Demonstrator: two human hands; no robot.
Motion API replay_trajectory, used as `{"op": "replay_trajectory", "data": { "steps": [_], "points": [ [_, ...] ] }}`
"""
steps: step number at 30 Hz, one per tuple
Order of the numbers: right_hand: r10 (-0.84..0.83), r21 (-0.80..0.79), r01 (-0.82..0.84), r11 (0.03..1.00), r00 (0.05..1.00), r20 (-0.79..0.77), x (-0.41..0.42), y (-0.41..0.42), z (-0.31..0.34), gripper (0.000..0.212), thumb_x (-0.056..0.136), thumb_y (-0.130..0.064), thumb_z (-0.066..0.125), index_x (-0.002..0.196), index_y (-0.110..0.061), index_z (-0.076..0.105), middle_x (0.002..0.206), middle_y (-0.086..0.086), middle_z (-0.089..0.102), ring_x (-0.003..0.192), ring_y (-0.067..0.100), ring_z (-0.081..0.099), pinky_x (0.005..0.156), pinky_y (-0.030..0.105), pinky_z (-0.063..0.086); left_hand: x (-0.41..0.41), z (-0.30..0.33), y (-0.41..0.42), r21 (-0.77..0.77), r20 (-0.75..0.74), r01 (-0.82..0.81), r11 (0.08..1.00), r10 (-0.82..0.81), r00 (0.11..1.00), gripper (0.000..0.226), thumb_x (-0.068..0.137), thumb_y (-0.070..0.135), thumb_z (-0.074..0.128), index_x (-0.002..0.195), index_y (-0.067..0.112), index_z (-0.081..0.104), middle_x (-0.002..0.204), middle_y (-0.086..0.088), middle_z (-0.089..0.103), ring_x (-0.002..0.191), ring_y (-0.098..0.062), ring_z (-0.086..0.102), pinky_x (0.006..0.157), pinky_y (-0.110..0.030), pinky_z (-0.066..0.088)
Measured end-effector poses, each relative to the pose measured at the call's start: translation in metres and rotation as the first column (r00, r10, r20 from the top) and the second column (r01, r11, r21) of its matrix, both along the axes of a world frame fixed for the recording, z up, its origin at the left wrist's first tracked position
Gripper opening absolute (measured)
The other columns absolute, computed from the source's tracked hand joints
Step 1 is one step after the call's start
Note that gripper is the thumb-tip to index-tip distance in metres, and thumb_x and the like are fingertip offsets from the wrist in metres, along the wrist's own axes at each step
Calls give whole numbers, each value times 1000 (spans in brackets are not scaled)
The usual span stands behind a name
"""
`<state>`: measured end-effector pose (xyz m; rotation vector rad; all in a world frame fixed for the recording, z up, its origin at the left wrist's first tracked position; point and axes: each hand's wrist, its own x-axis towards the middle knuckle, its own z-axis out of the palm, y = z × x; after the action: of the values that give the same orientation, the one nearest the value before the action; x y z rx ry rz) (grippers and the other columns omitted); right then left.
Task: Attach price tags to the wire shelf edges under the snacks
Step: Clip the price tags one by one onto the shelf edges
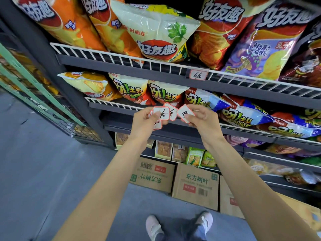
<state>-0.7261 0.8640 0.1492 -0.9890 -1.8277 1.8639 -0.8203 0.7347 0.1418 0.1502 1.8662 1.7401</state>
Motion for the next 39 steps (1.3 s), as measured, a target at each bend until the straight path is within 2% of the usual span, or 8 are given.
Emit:
{"op": "replay_trajectory", "data": {
  "steps": [6,10,12,15,19,29,35,39],
  "points": [
    [59,97,-66,993,995,79,-9,-1,2,21,87,-3,62,106,-11,65,90,1,71,74,6,63,57,11,48,0,3,-2,-4,1,125,992,-125,992,17,98,12,47,103,20,61,89,4,70,68,-6,70,65,-16,55],
    [6,93,-14,996,997,81,-11,1,4,15,87,-6,63,101,-11,65,91,1,69,69,1,60,50,7,43,-4,3,-5,4,-11,49,999,-49,999,18,99,10,45,99,21,60,83,7,69,62,-4,69,60,-13,53],
    [-5,100,-3,995,997,79,-12,2,5,14,87,-9,64,100,-14,65,92,-1,69,70,0,61,51,8,43,-7,2,-5,5,-4,11,1000,-11,1000,18,98,10,45,101,19,60,85,4,69,65,-6,69,66,-16,55],
    [10,119,-21,993,996,92,-13,1,5,12,86,-11,65,97,-16,66,93,-1,71,71,0,61,57,14,44,-9,0,-3,-29,-23,21,999,-22,999,17,96,12,50,98,22,63,92,-1,70,85,-16,70,83,-29,55],
    [46,101,-55,993,995,87,-17,-3,5,13,85,-6,66,97,-12,67,88,-1,70,66,-3,63,53,9,45,-8,0,1,-40,-39,45,998,-46,998,20,91,11,60,88,30,64,101,0,70,100,-20,65,92,-37,52],
    [73,105,-80,991,995,74,-20,0,8,24,76,2,72,83,-19,63,82,-3,69,79,7,67,56,11,50,-20,-1,-2,48,70,-53,997,50,996,24,83,5,67,86,29,63,92,0,71,97,-19,67,85,-36,55],
    [106,79,-111,991,992,62,-20,6,9,24,78,4,69,83,-19,66,85,-1,71,87,14,68,71,22,54,-24,-1,-1,58,101,-101,993,95,990,28,83,6,68,107,17,62,101,-4,70,101,-18,66,86,-35,55],
    [88,32,-91,995,994,68,-22,8,10,21,80,1,68,87,-18,66,91,2,72,91,17,68,75,28,55,-23,1,0,99,85,-65,993,57,995,30,84,5,66,112,13,61,102,-5,71,95,-14,68,75,-24,56]
  ]
}}
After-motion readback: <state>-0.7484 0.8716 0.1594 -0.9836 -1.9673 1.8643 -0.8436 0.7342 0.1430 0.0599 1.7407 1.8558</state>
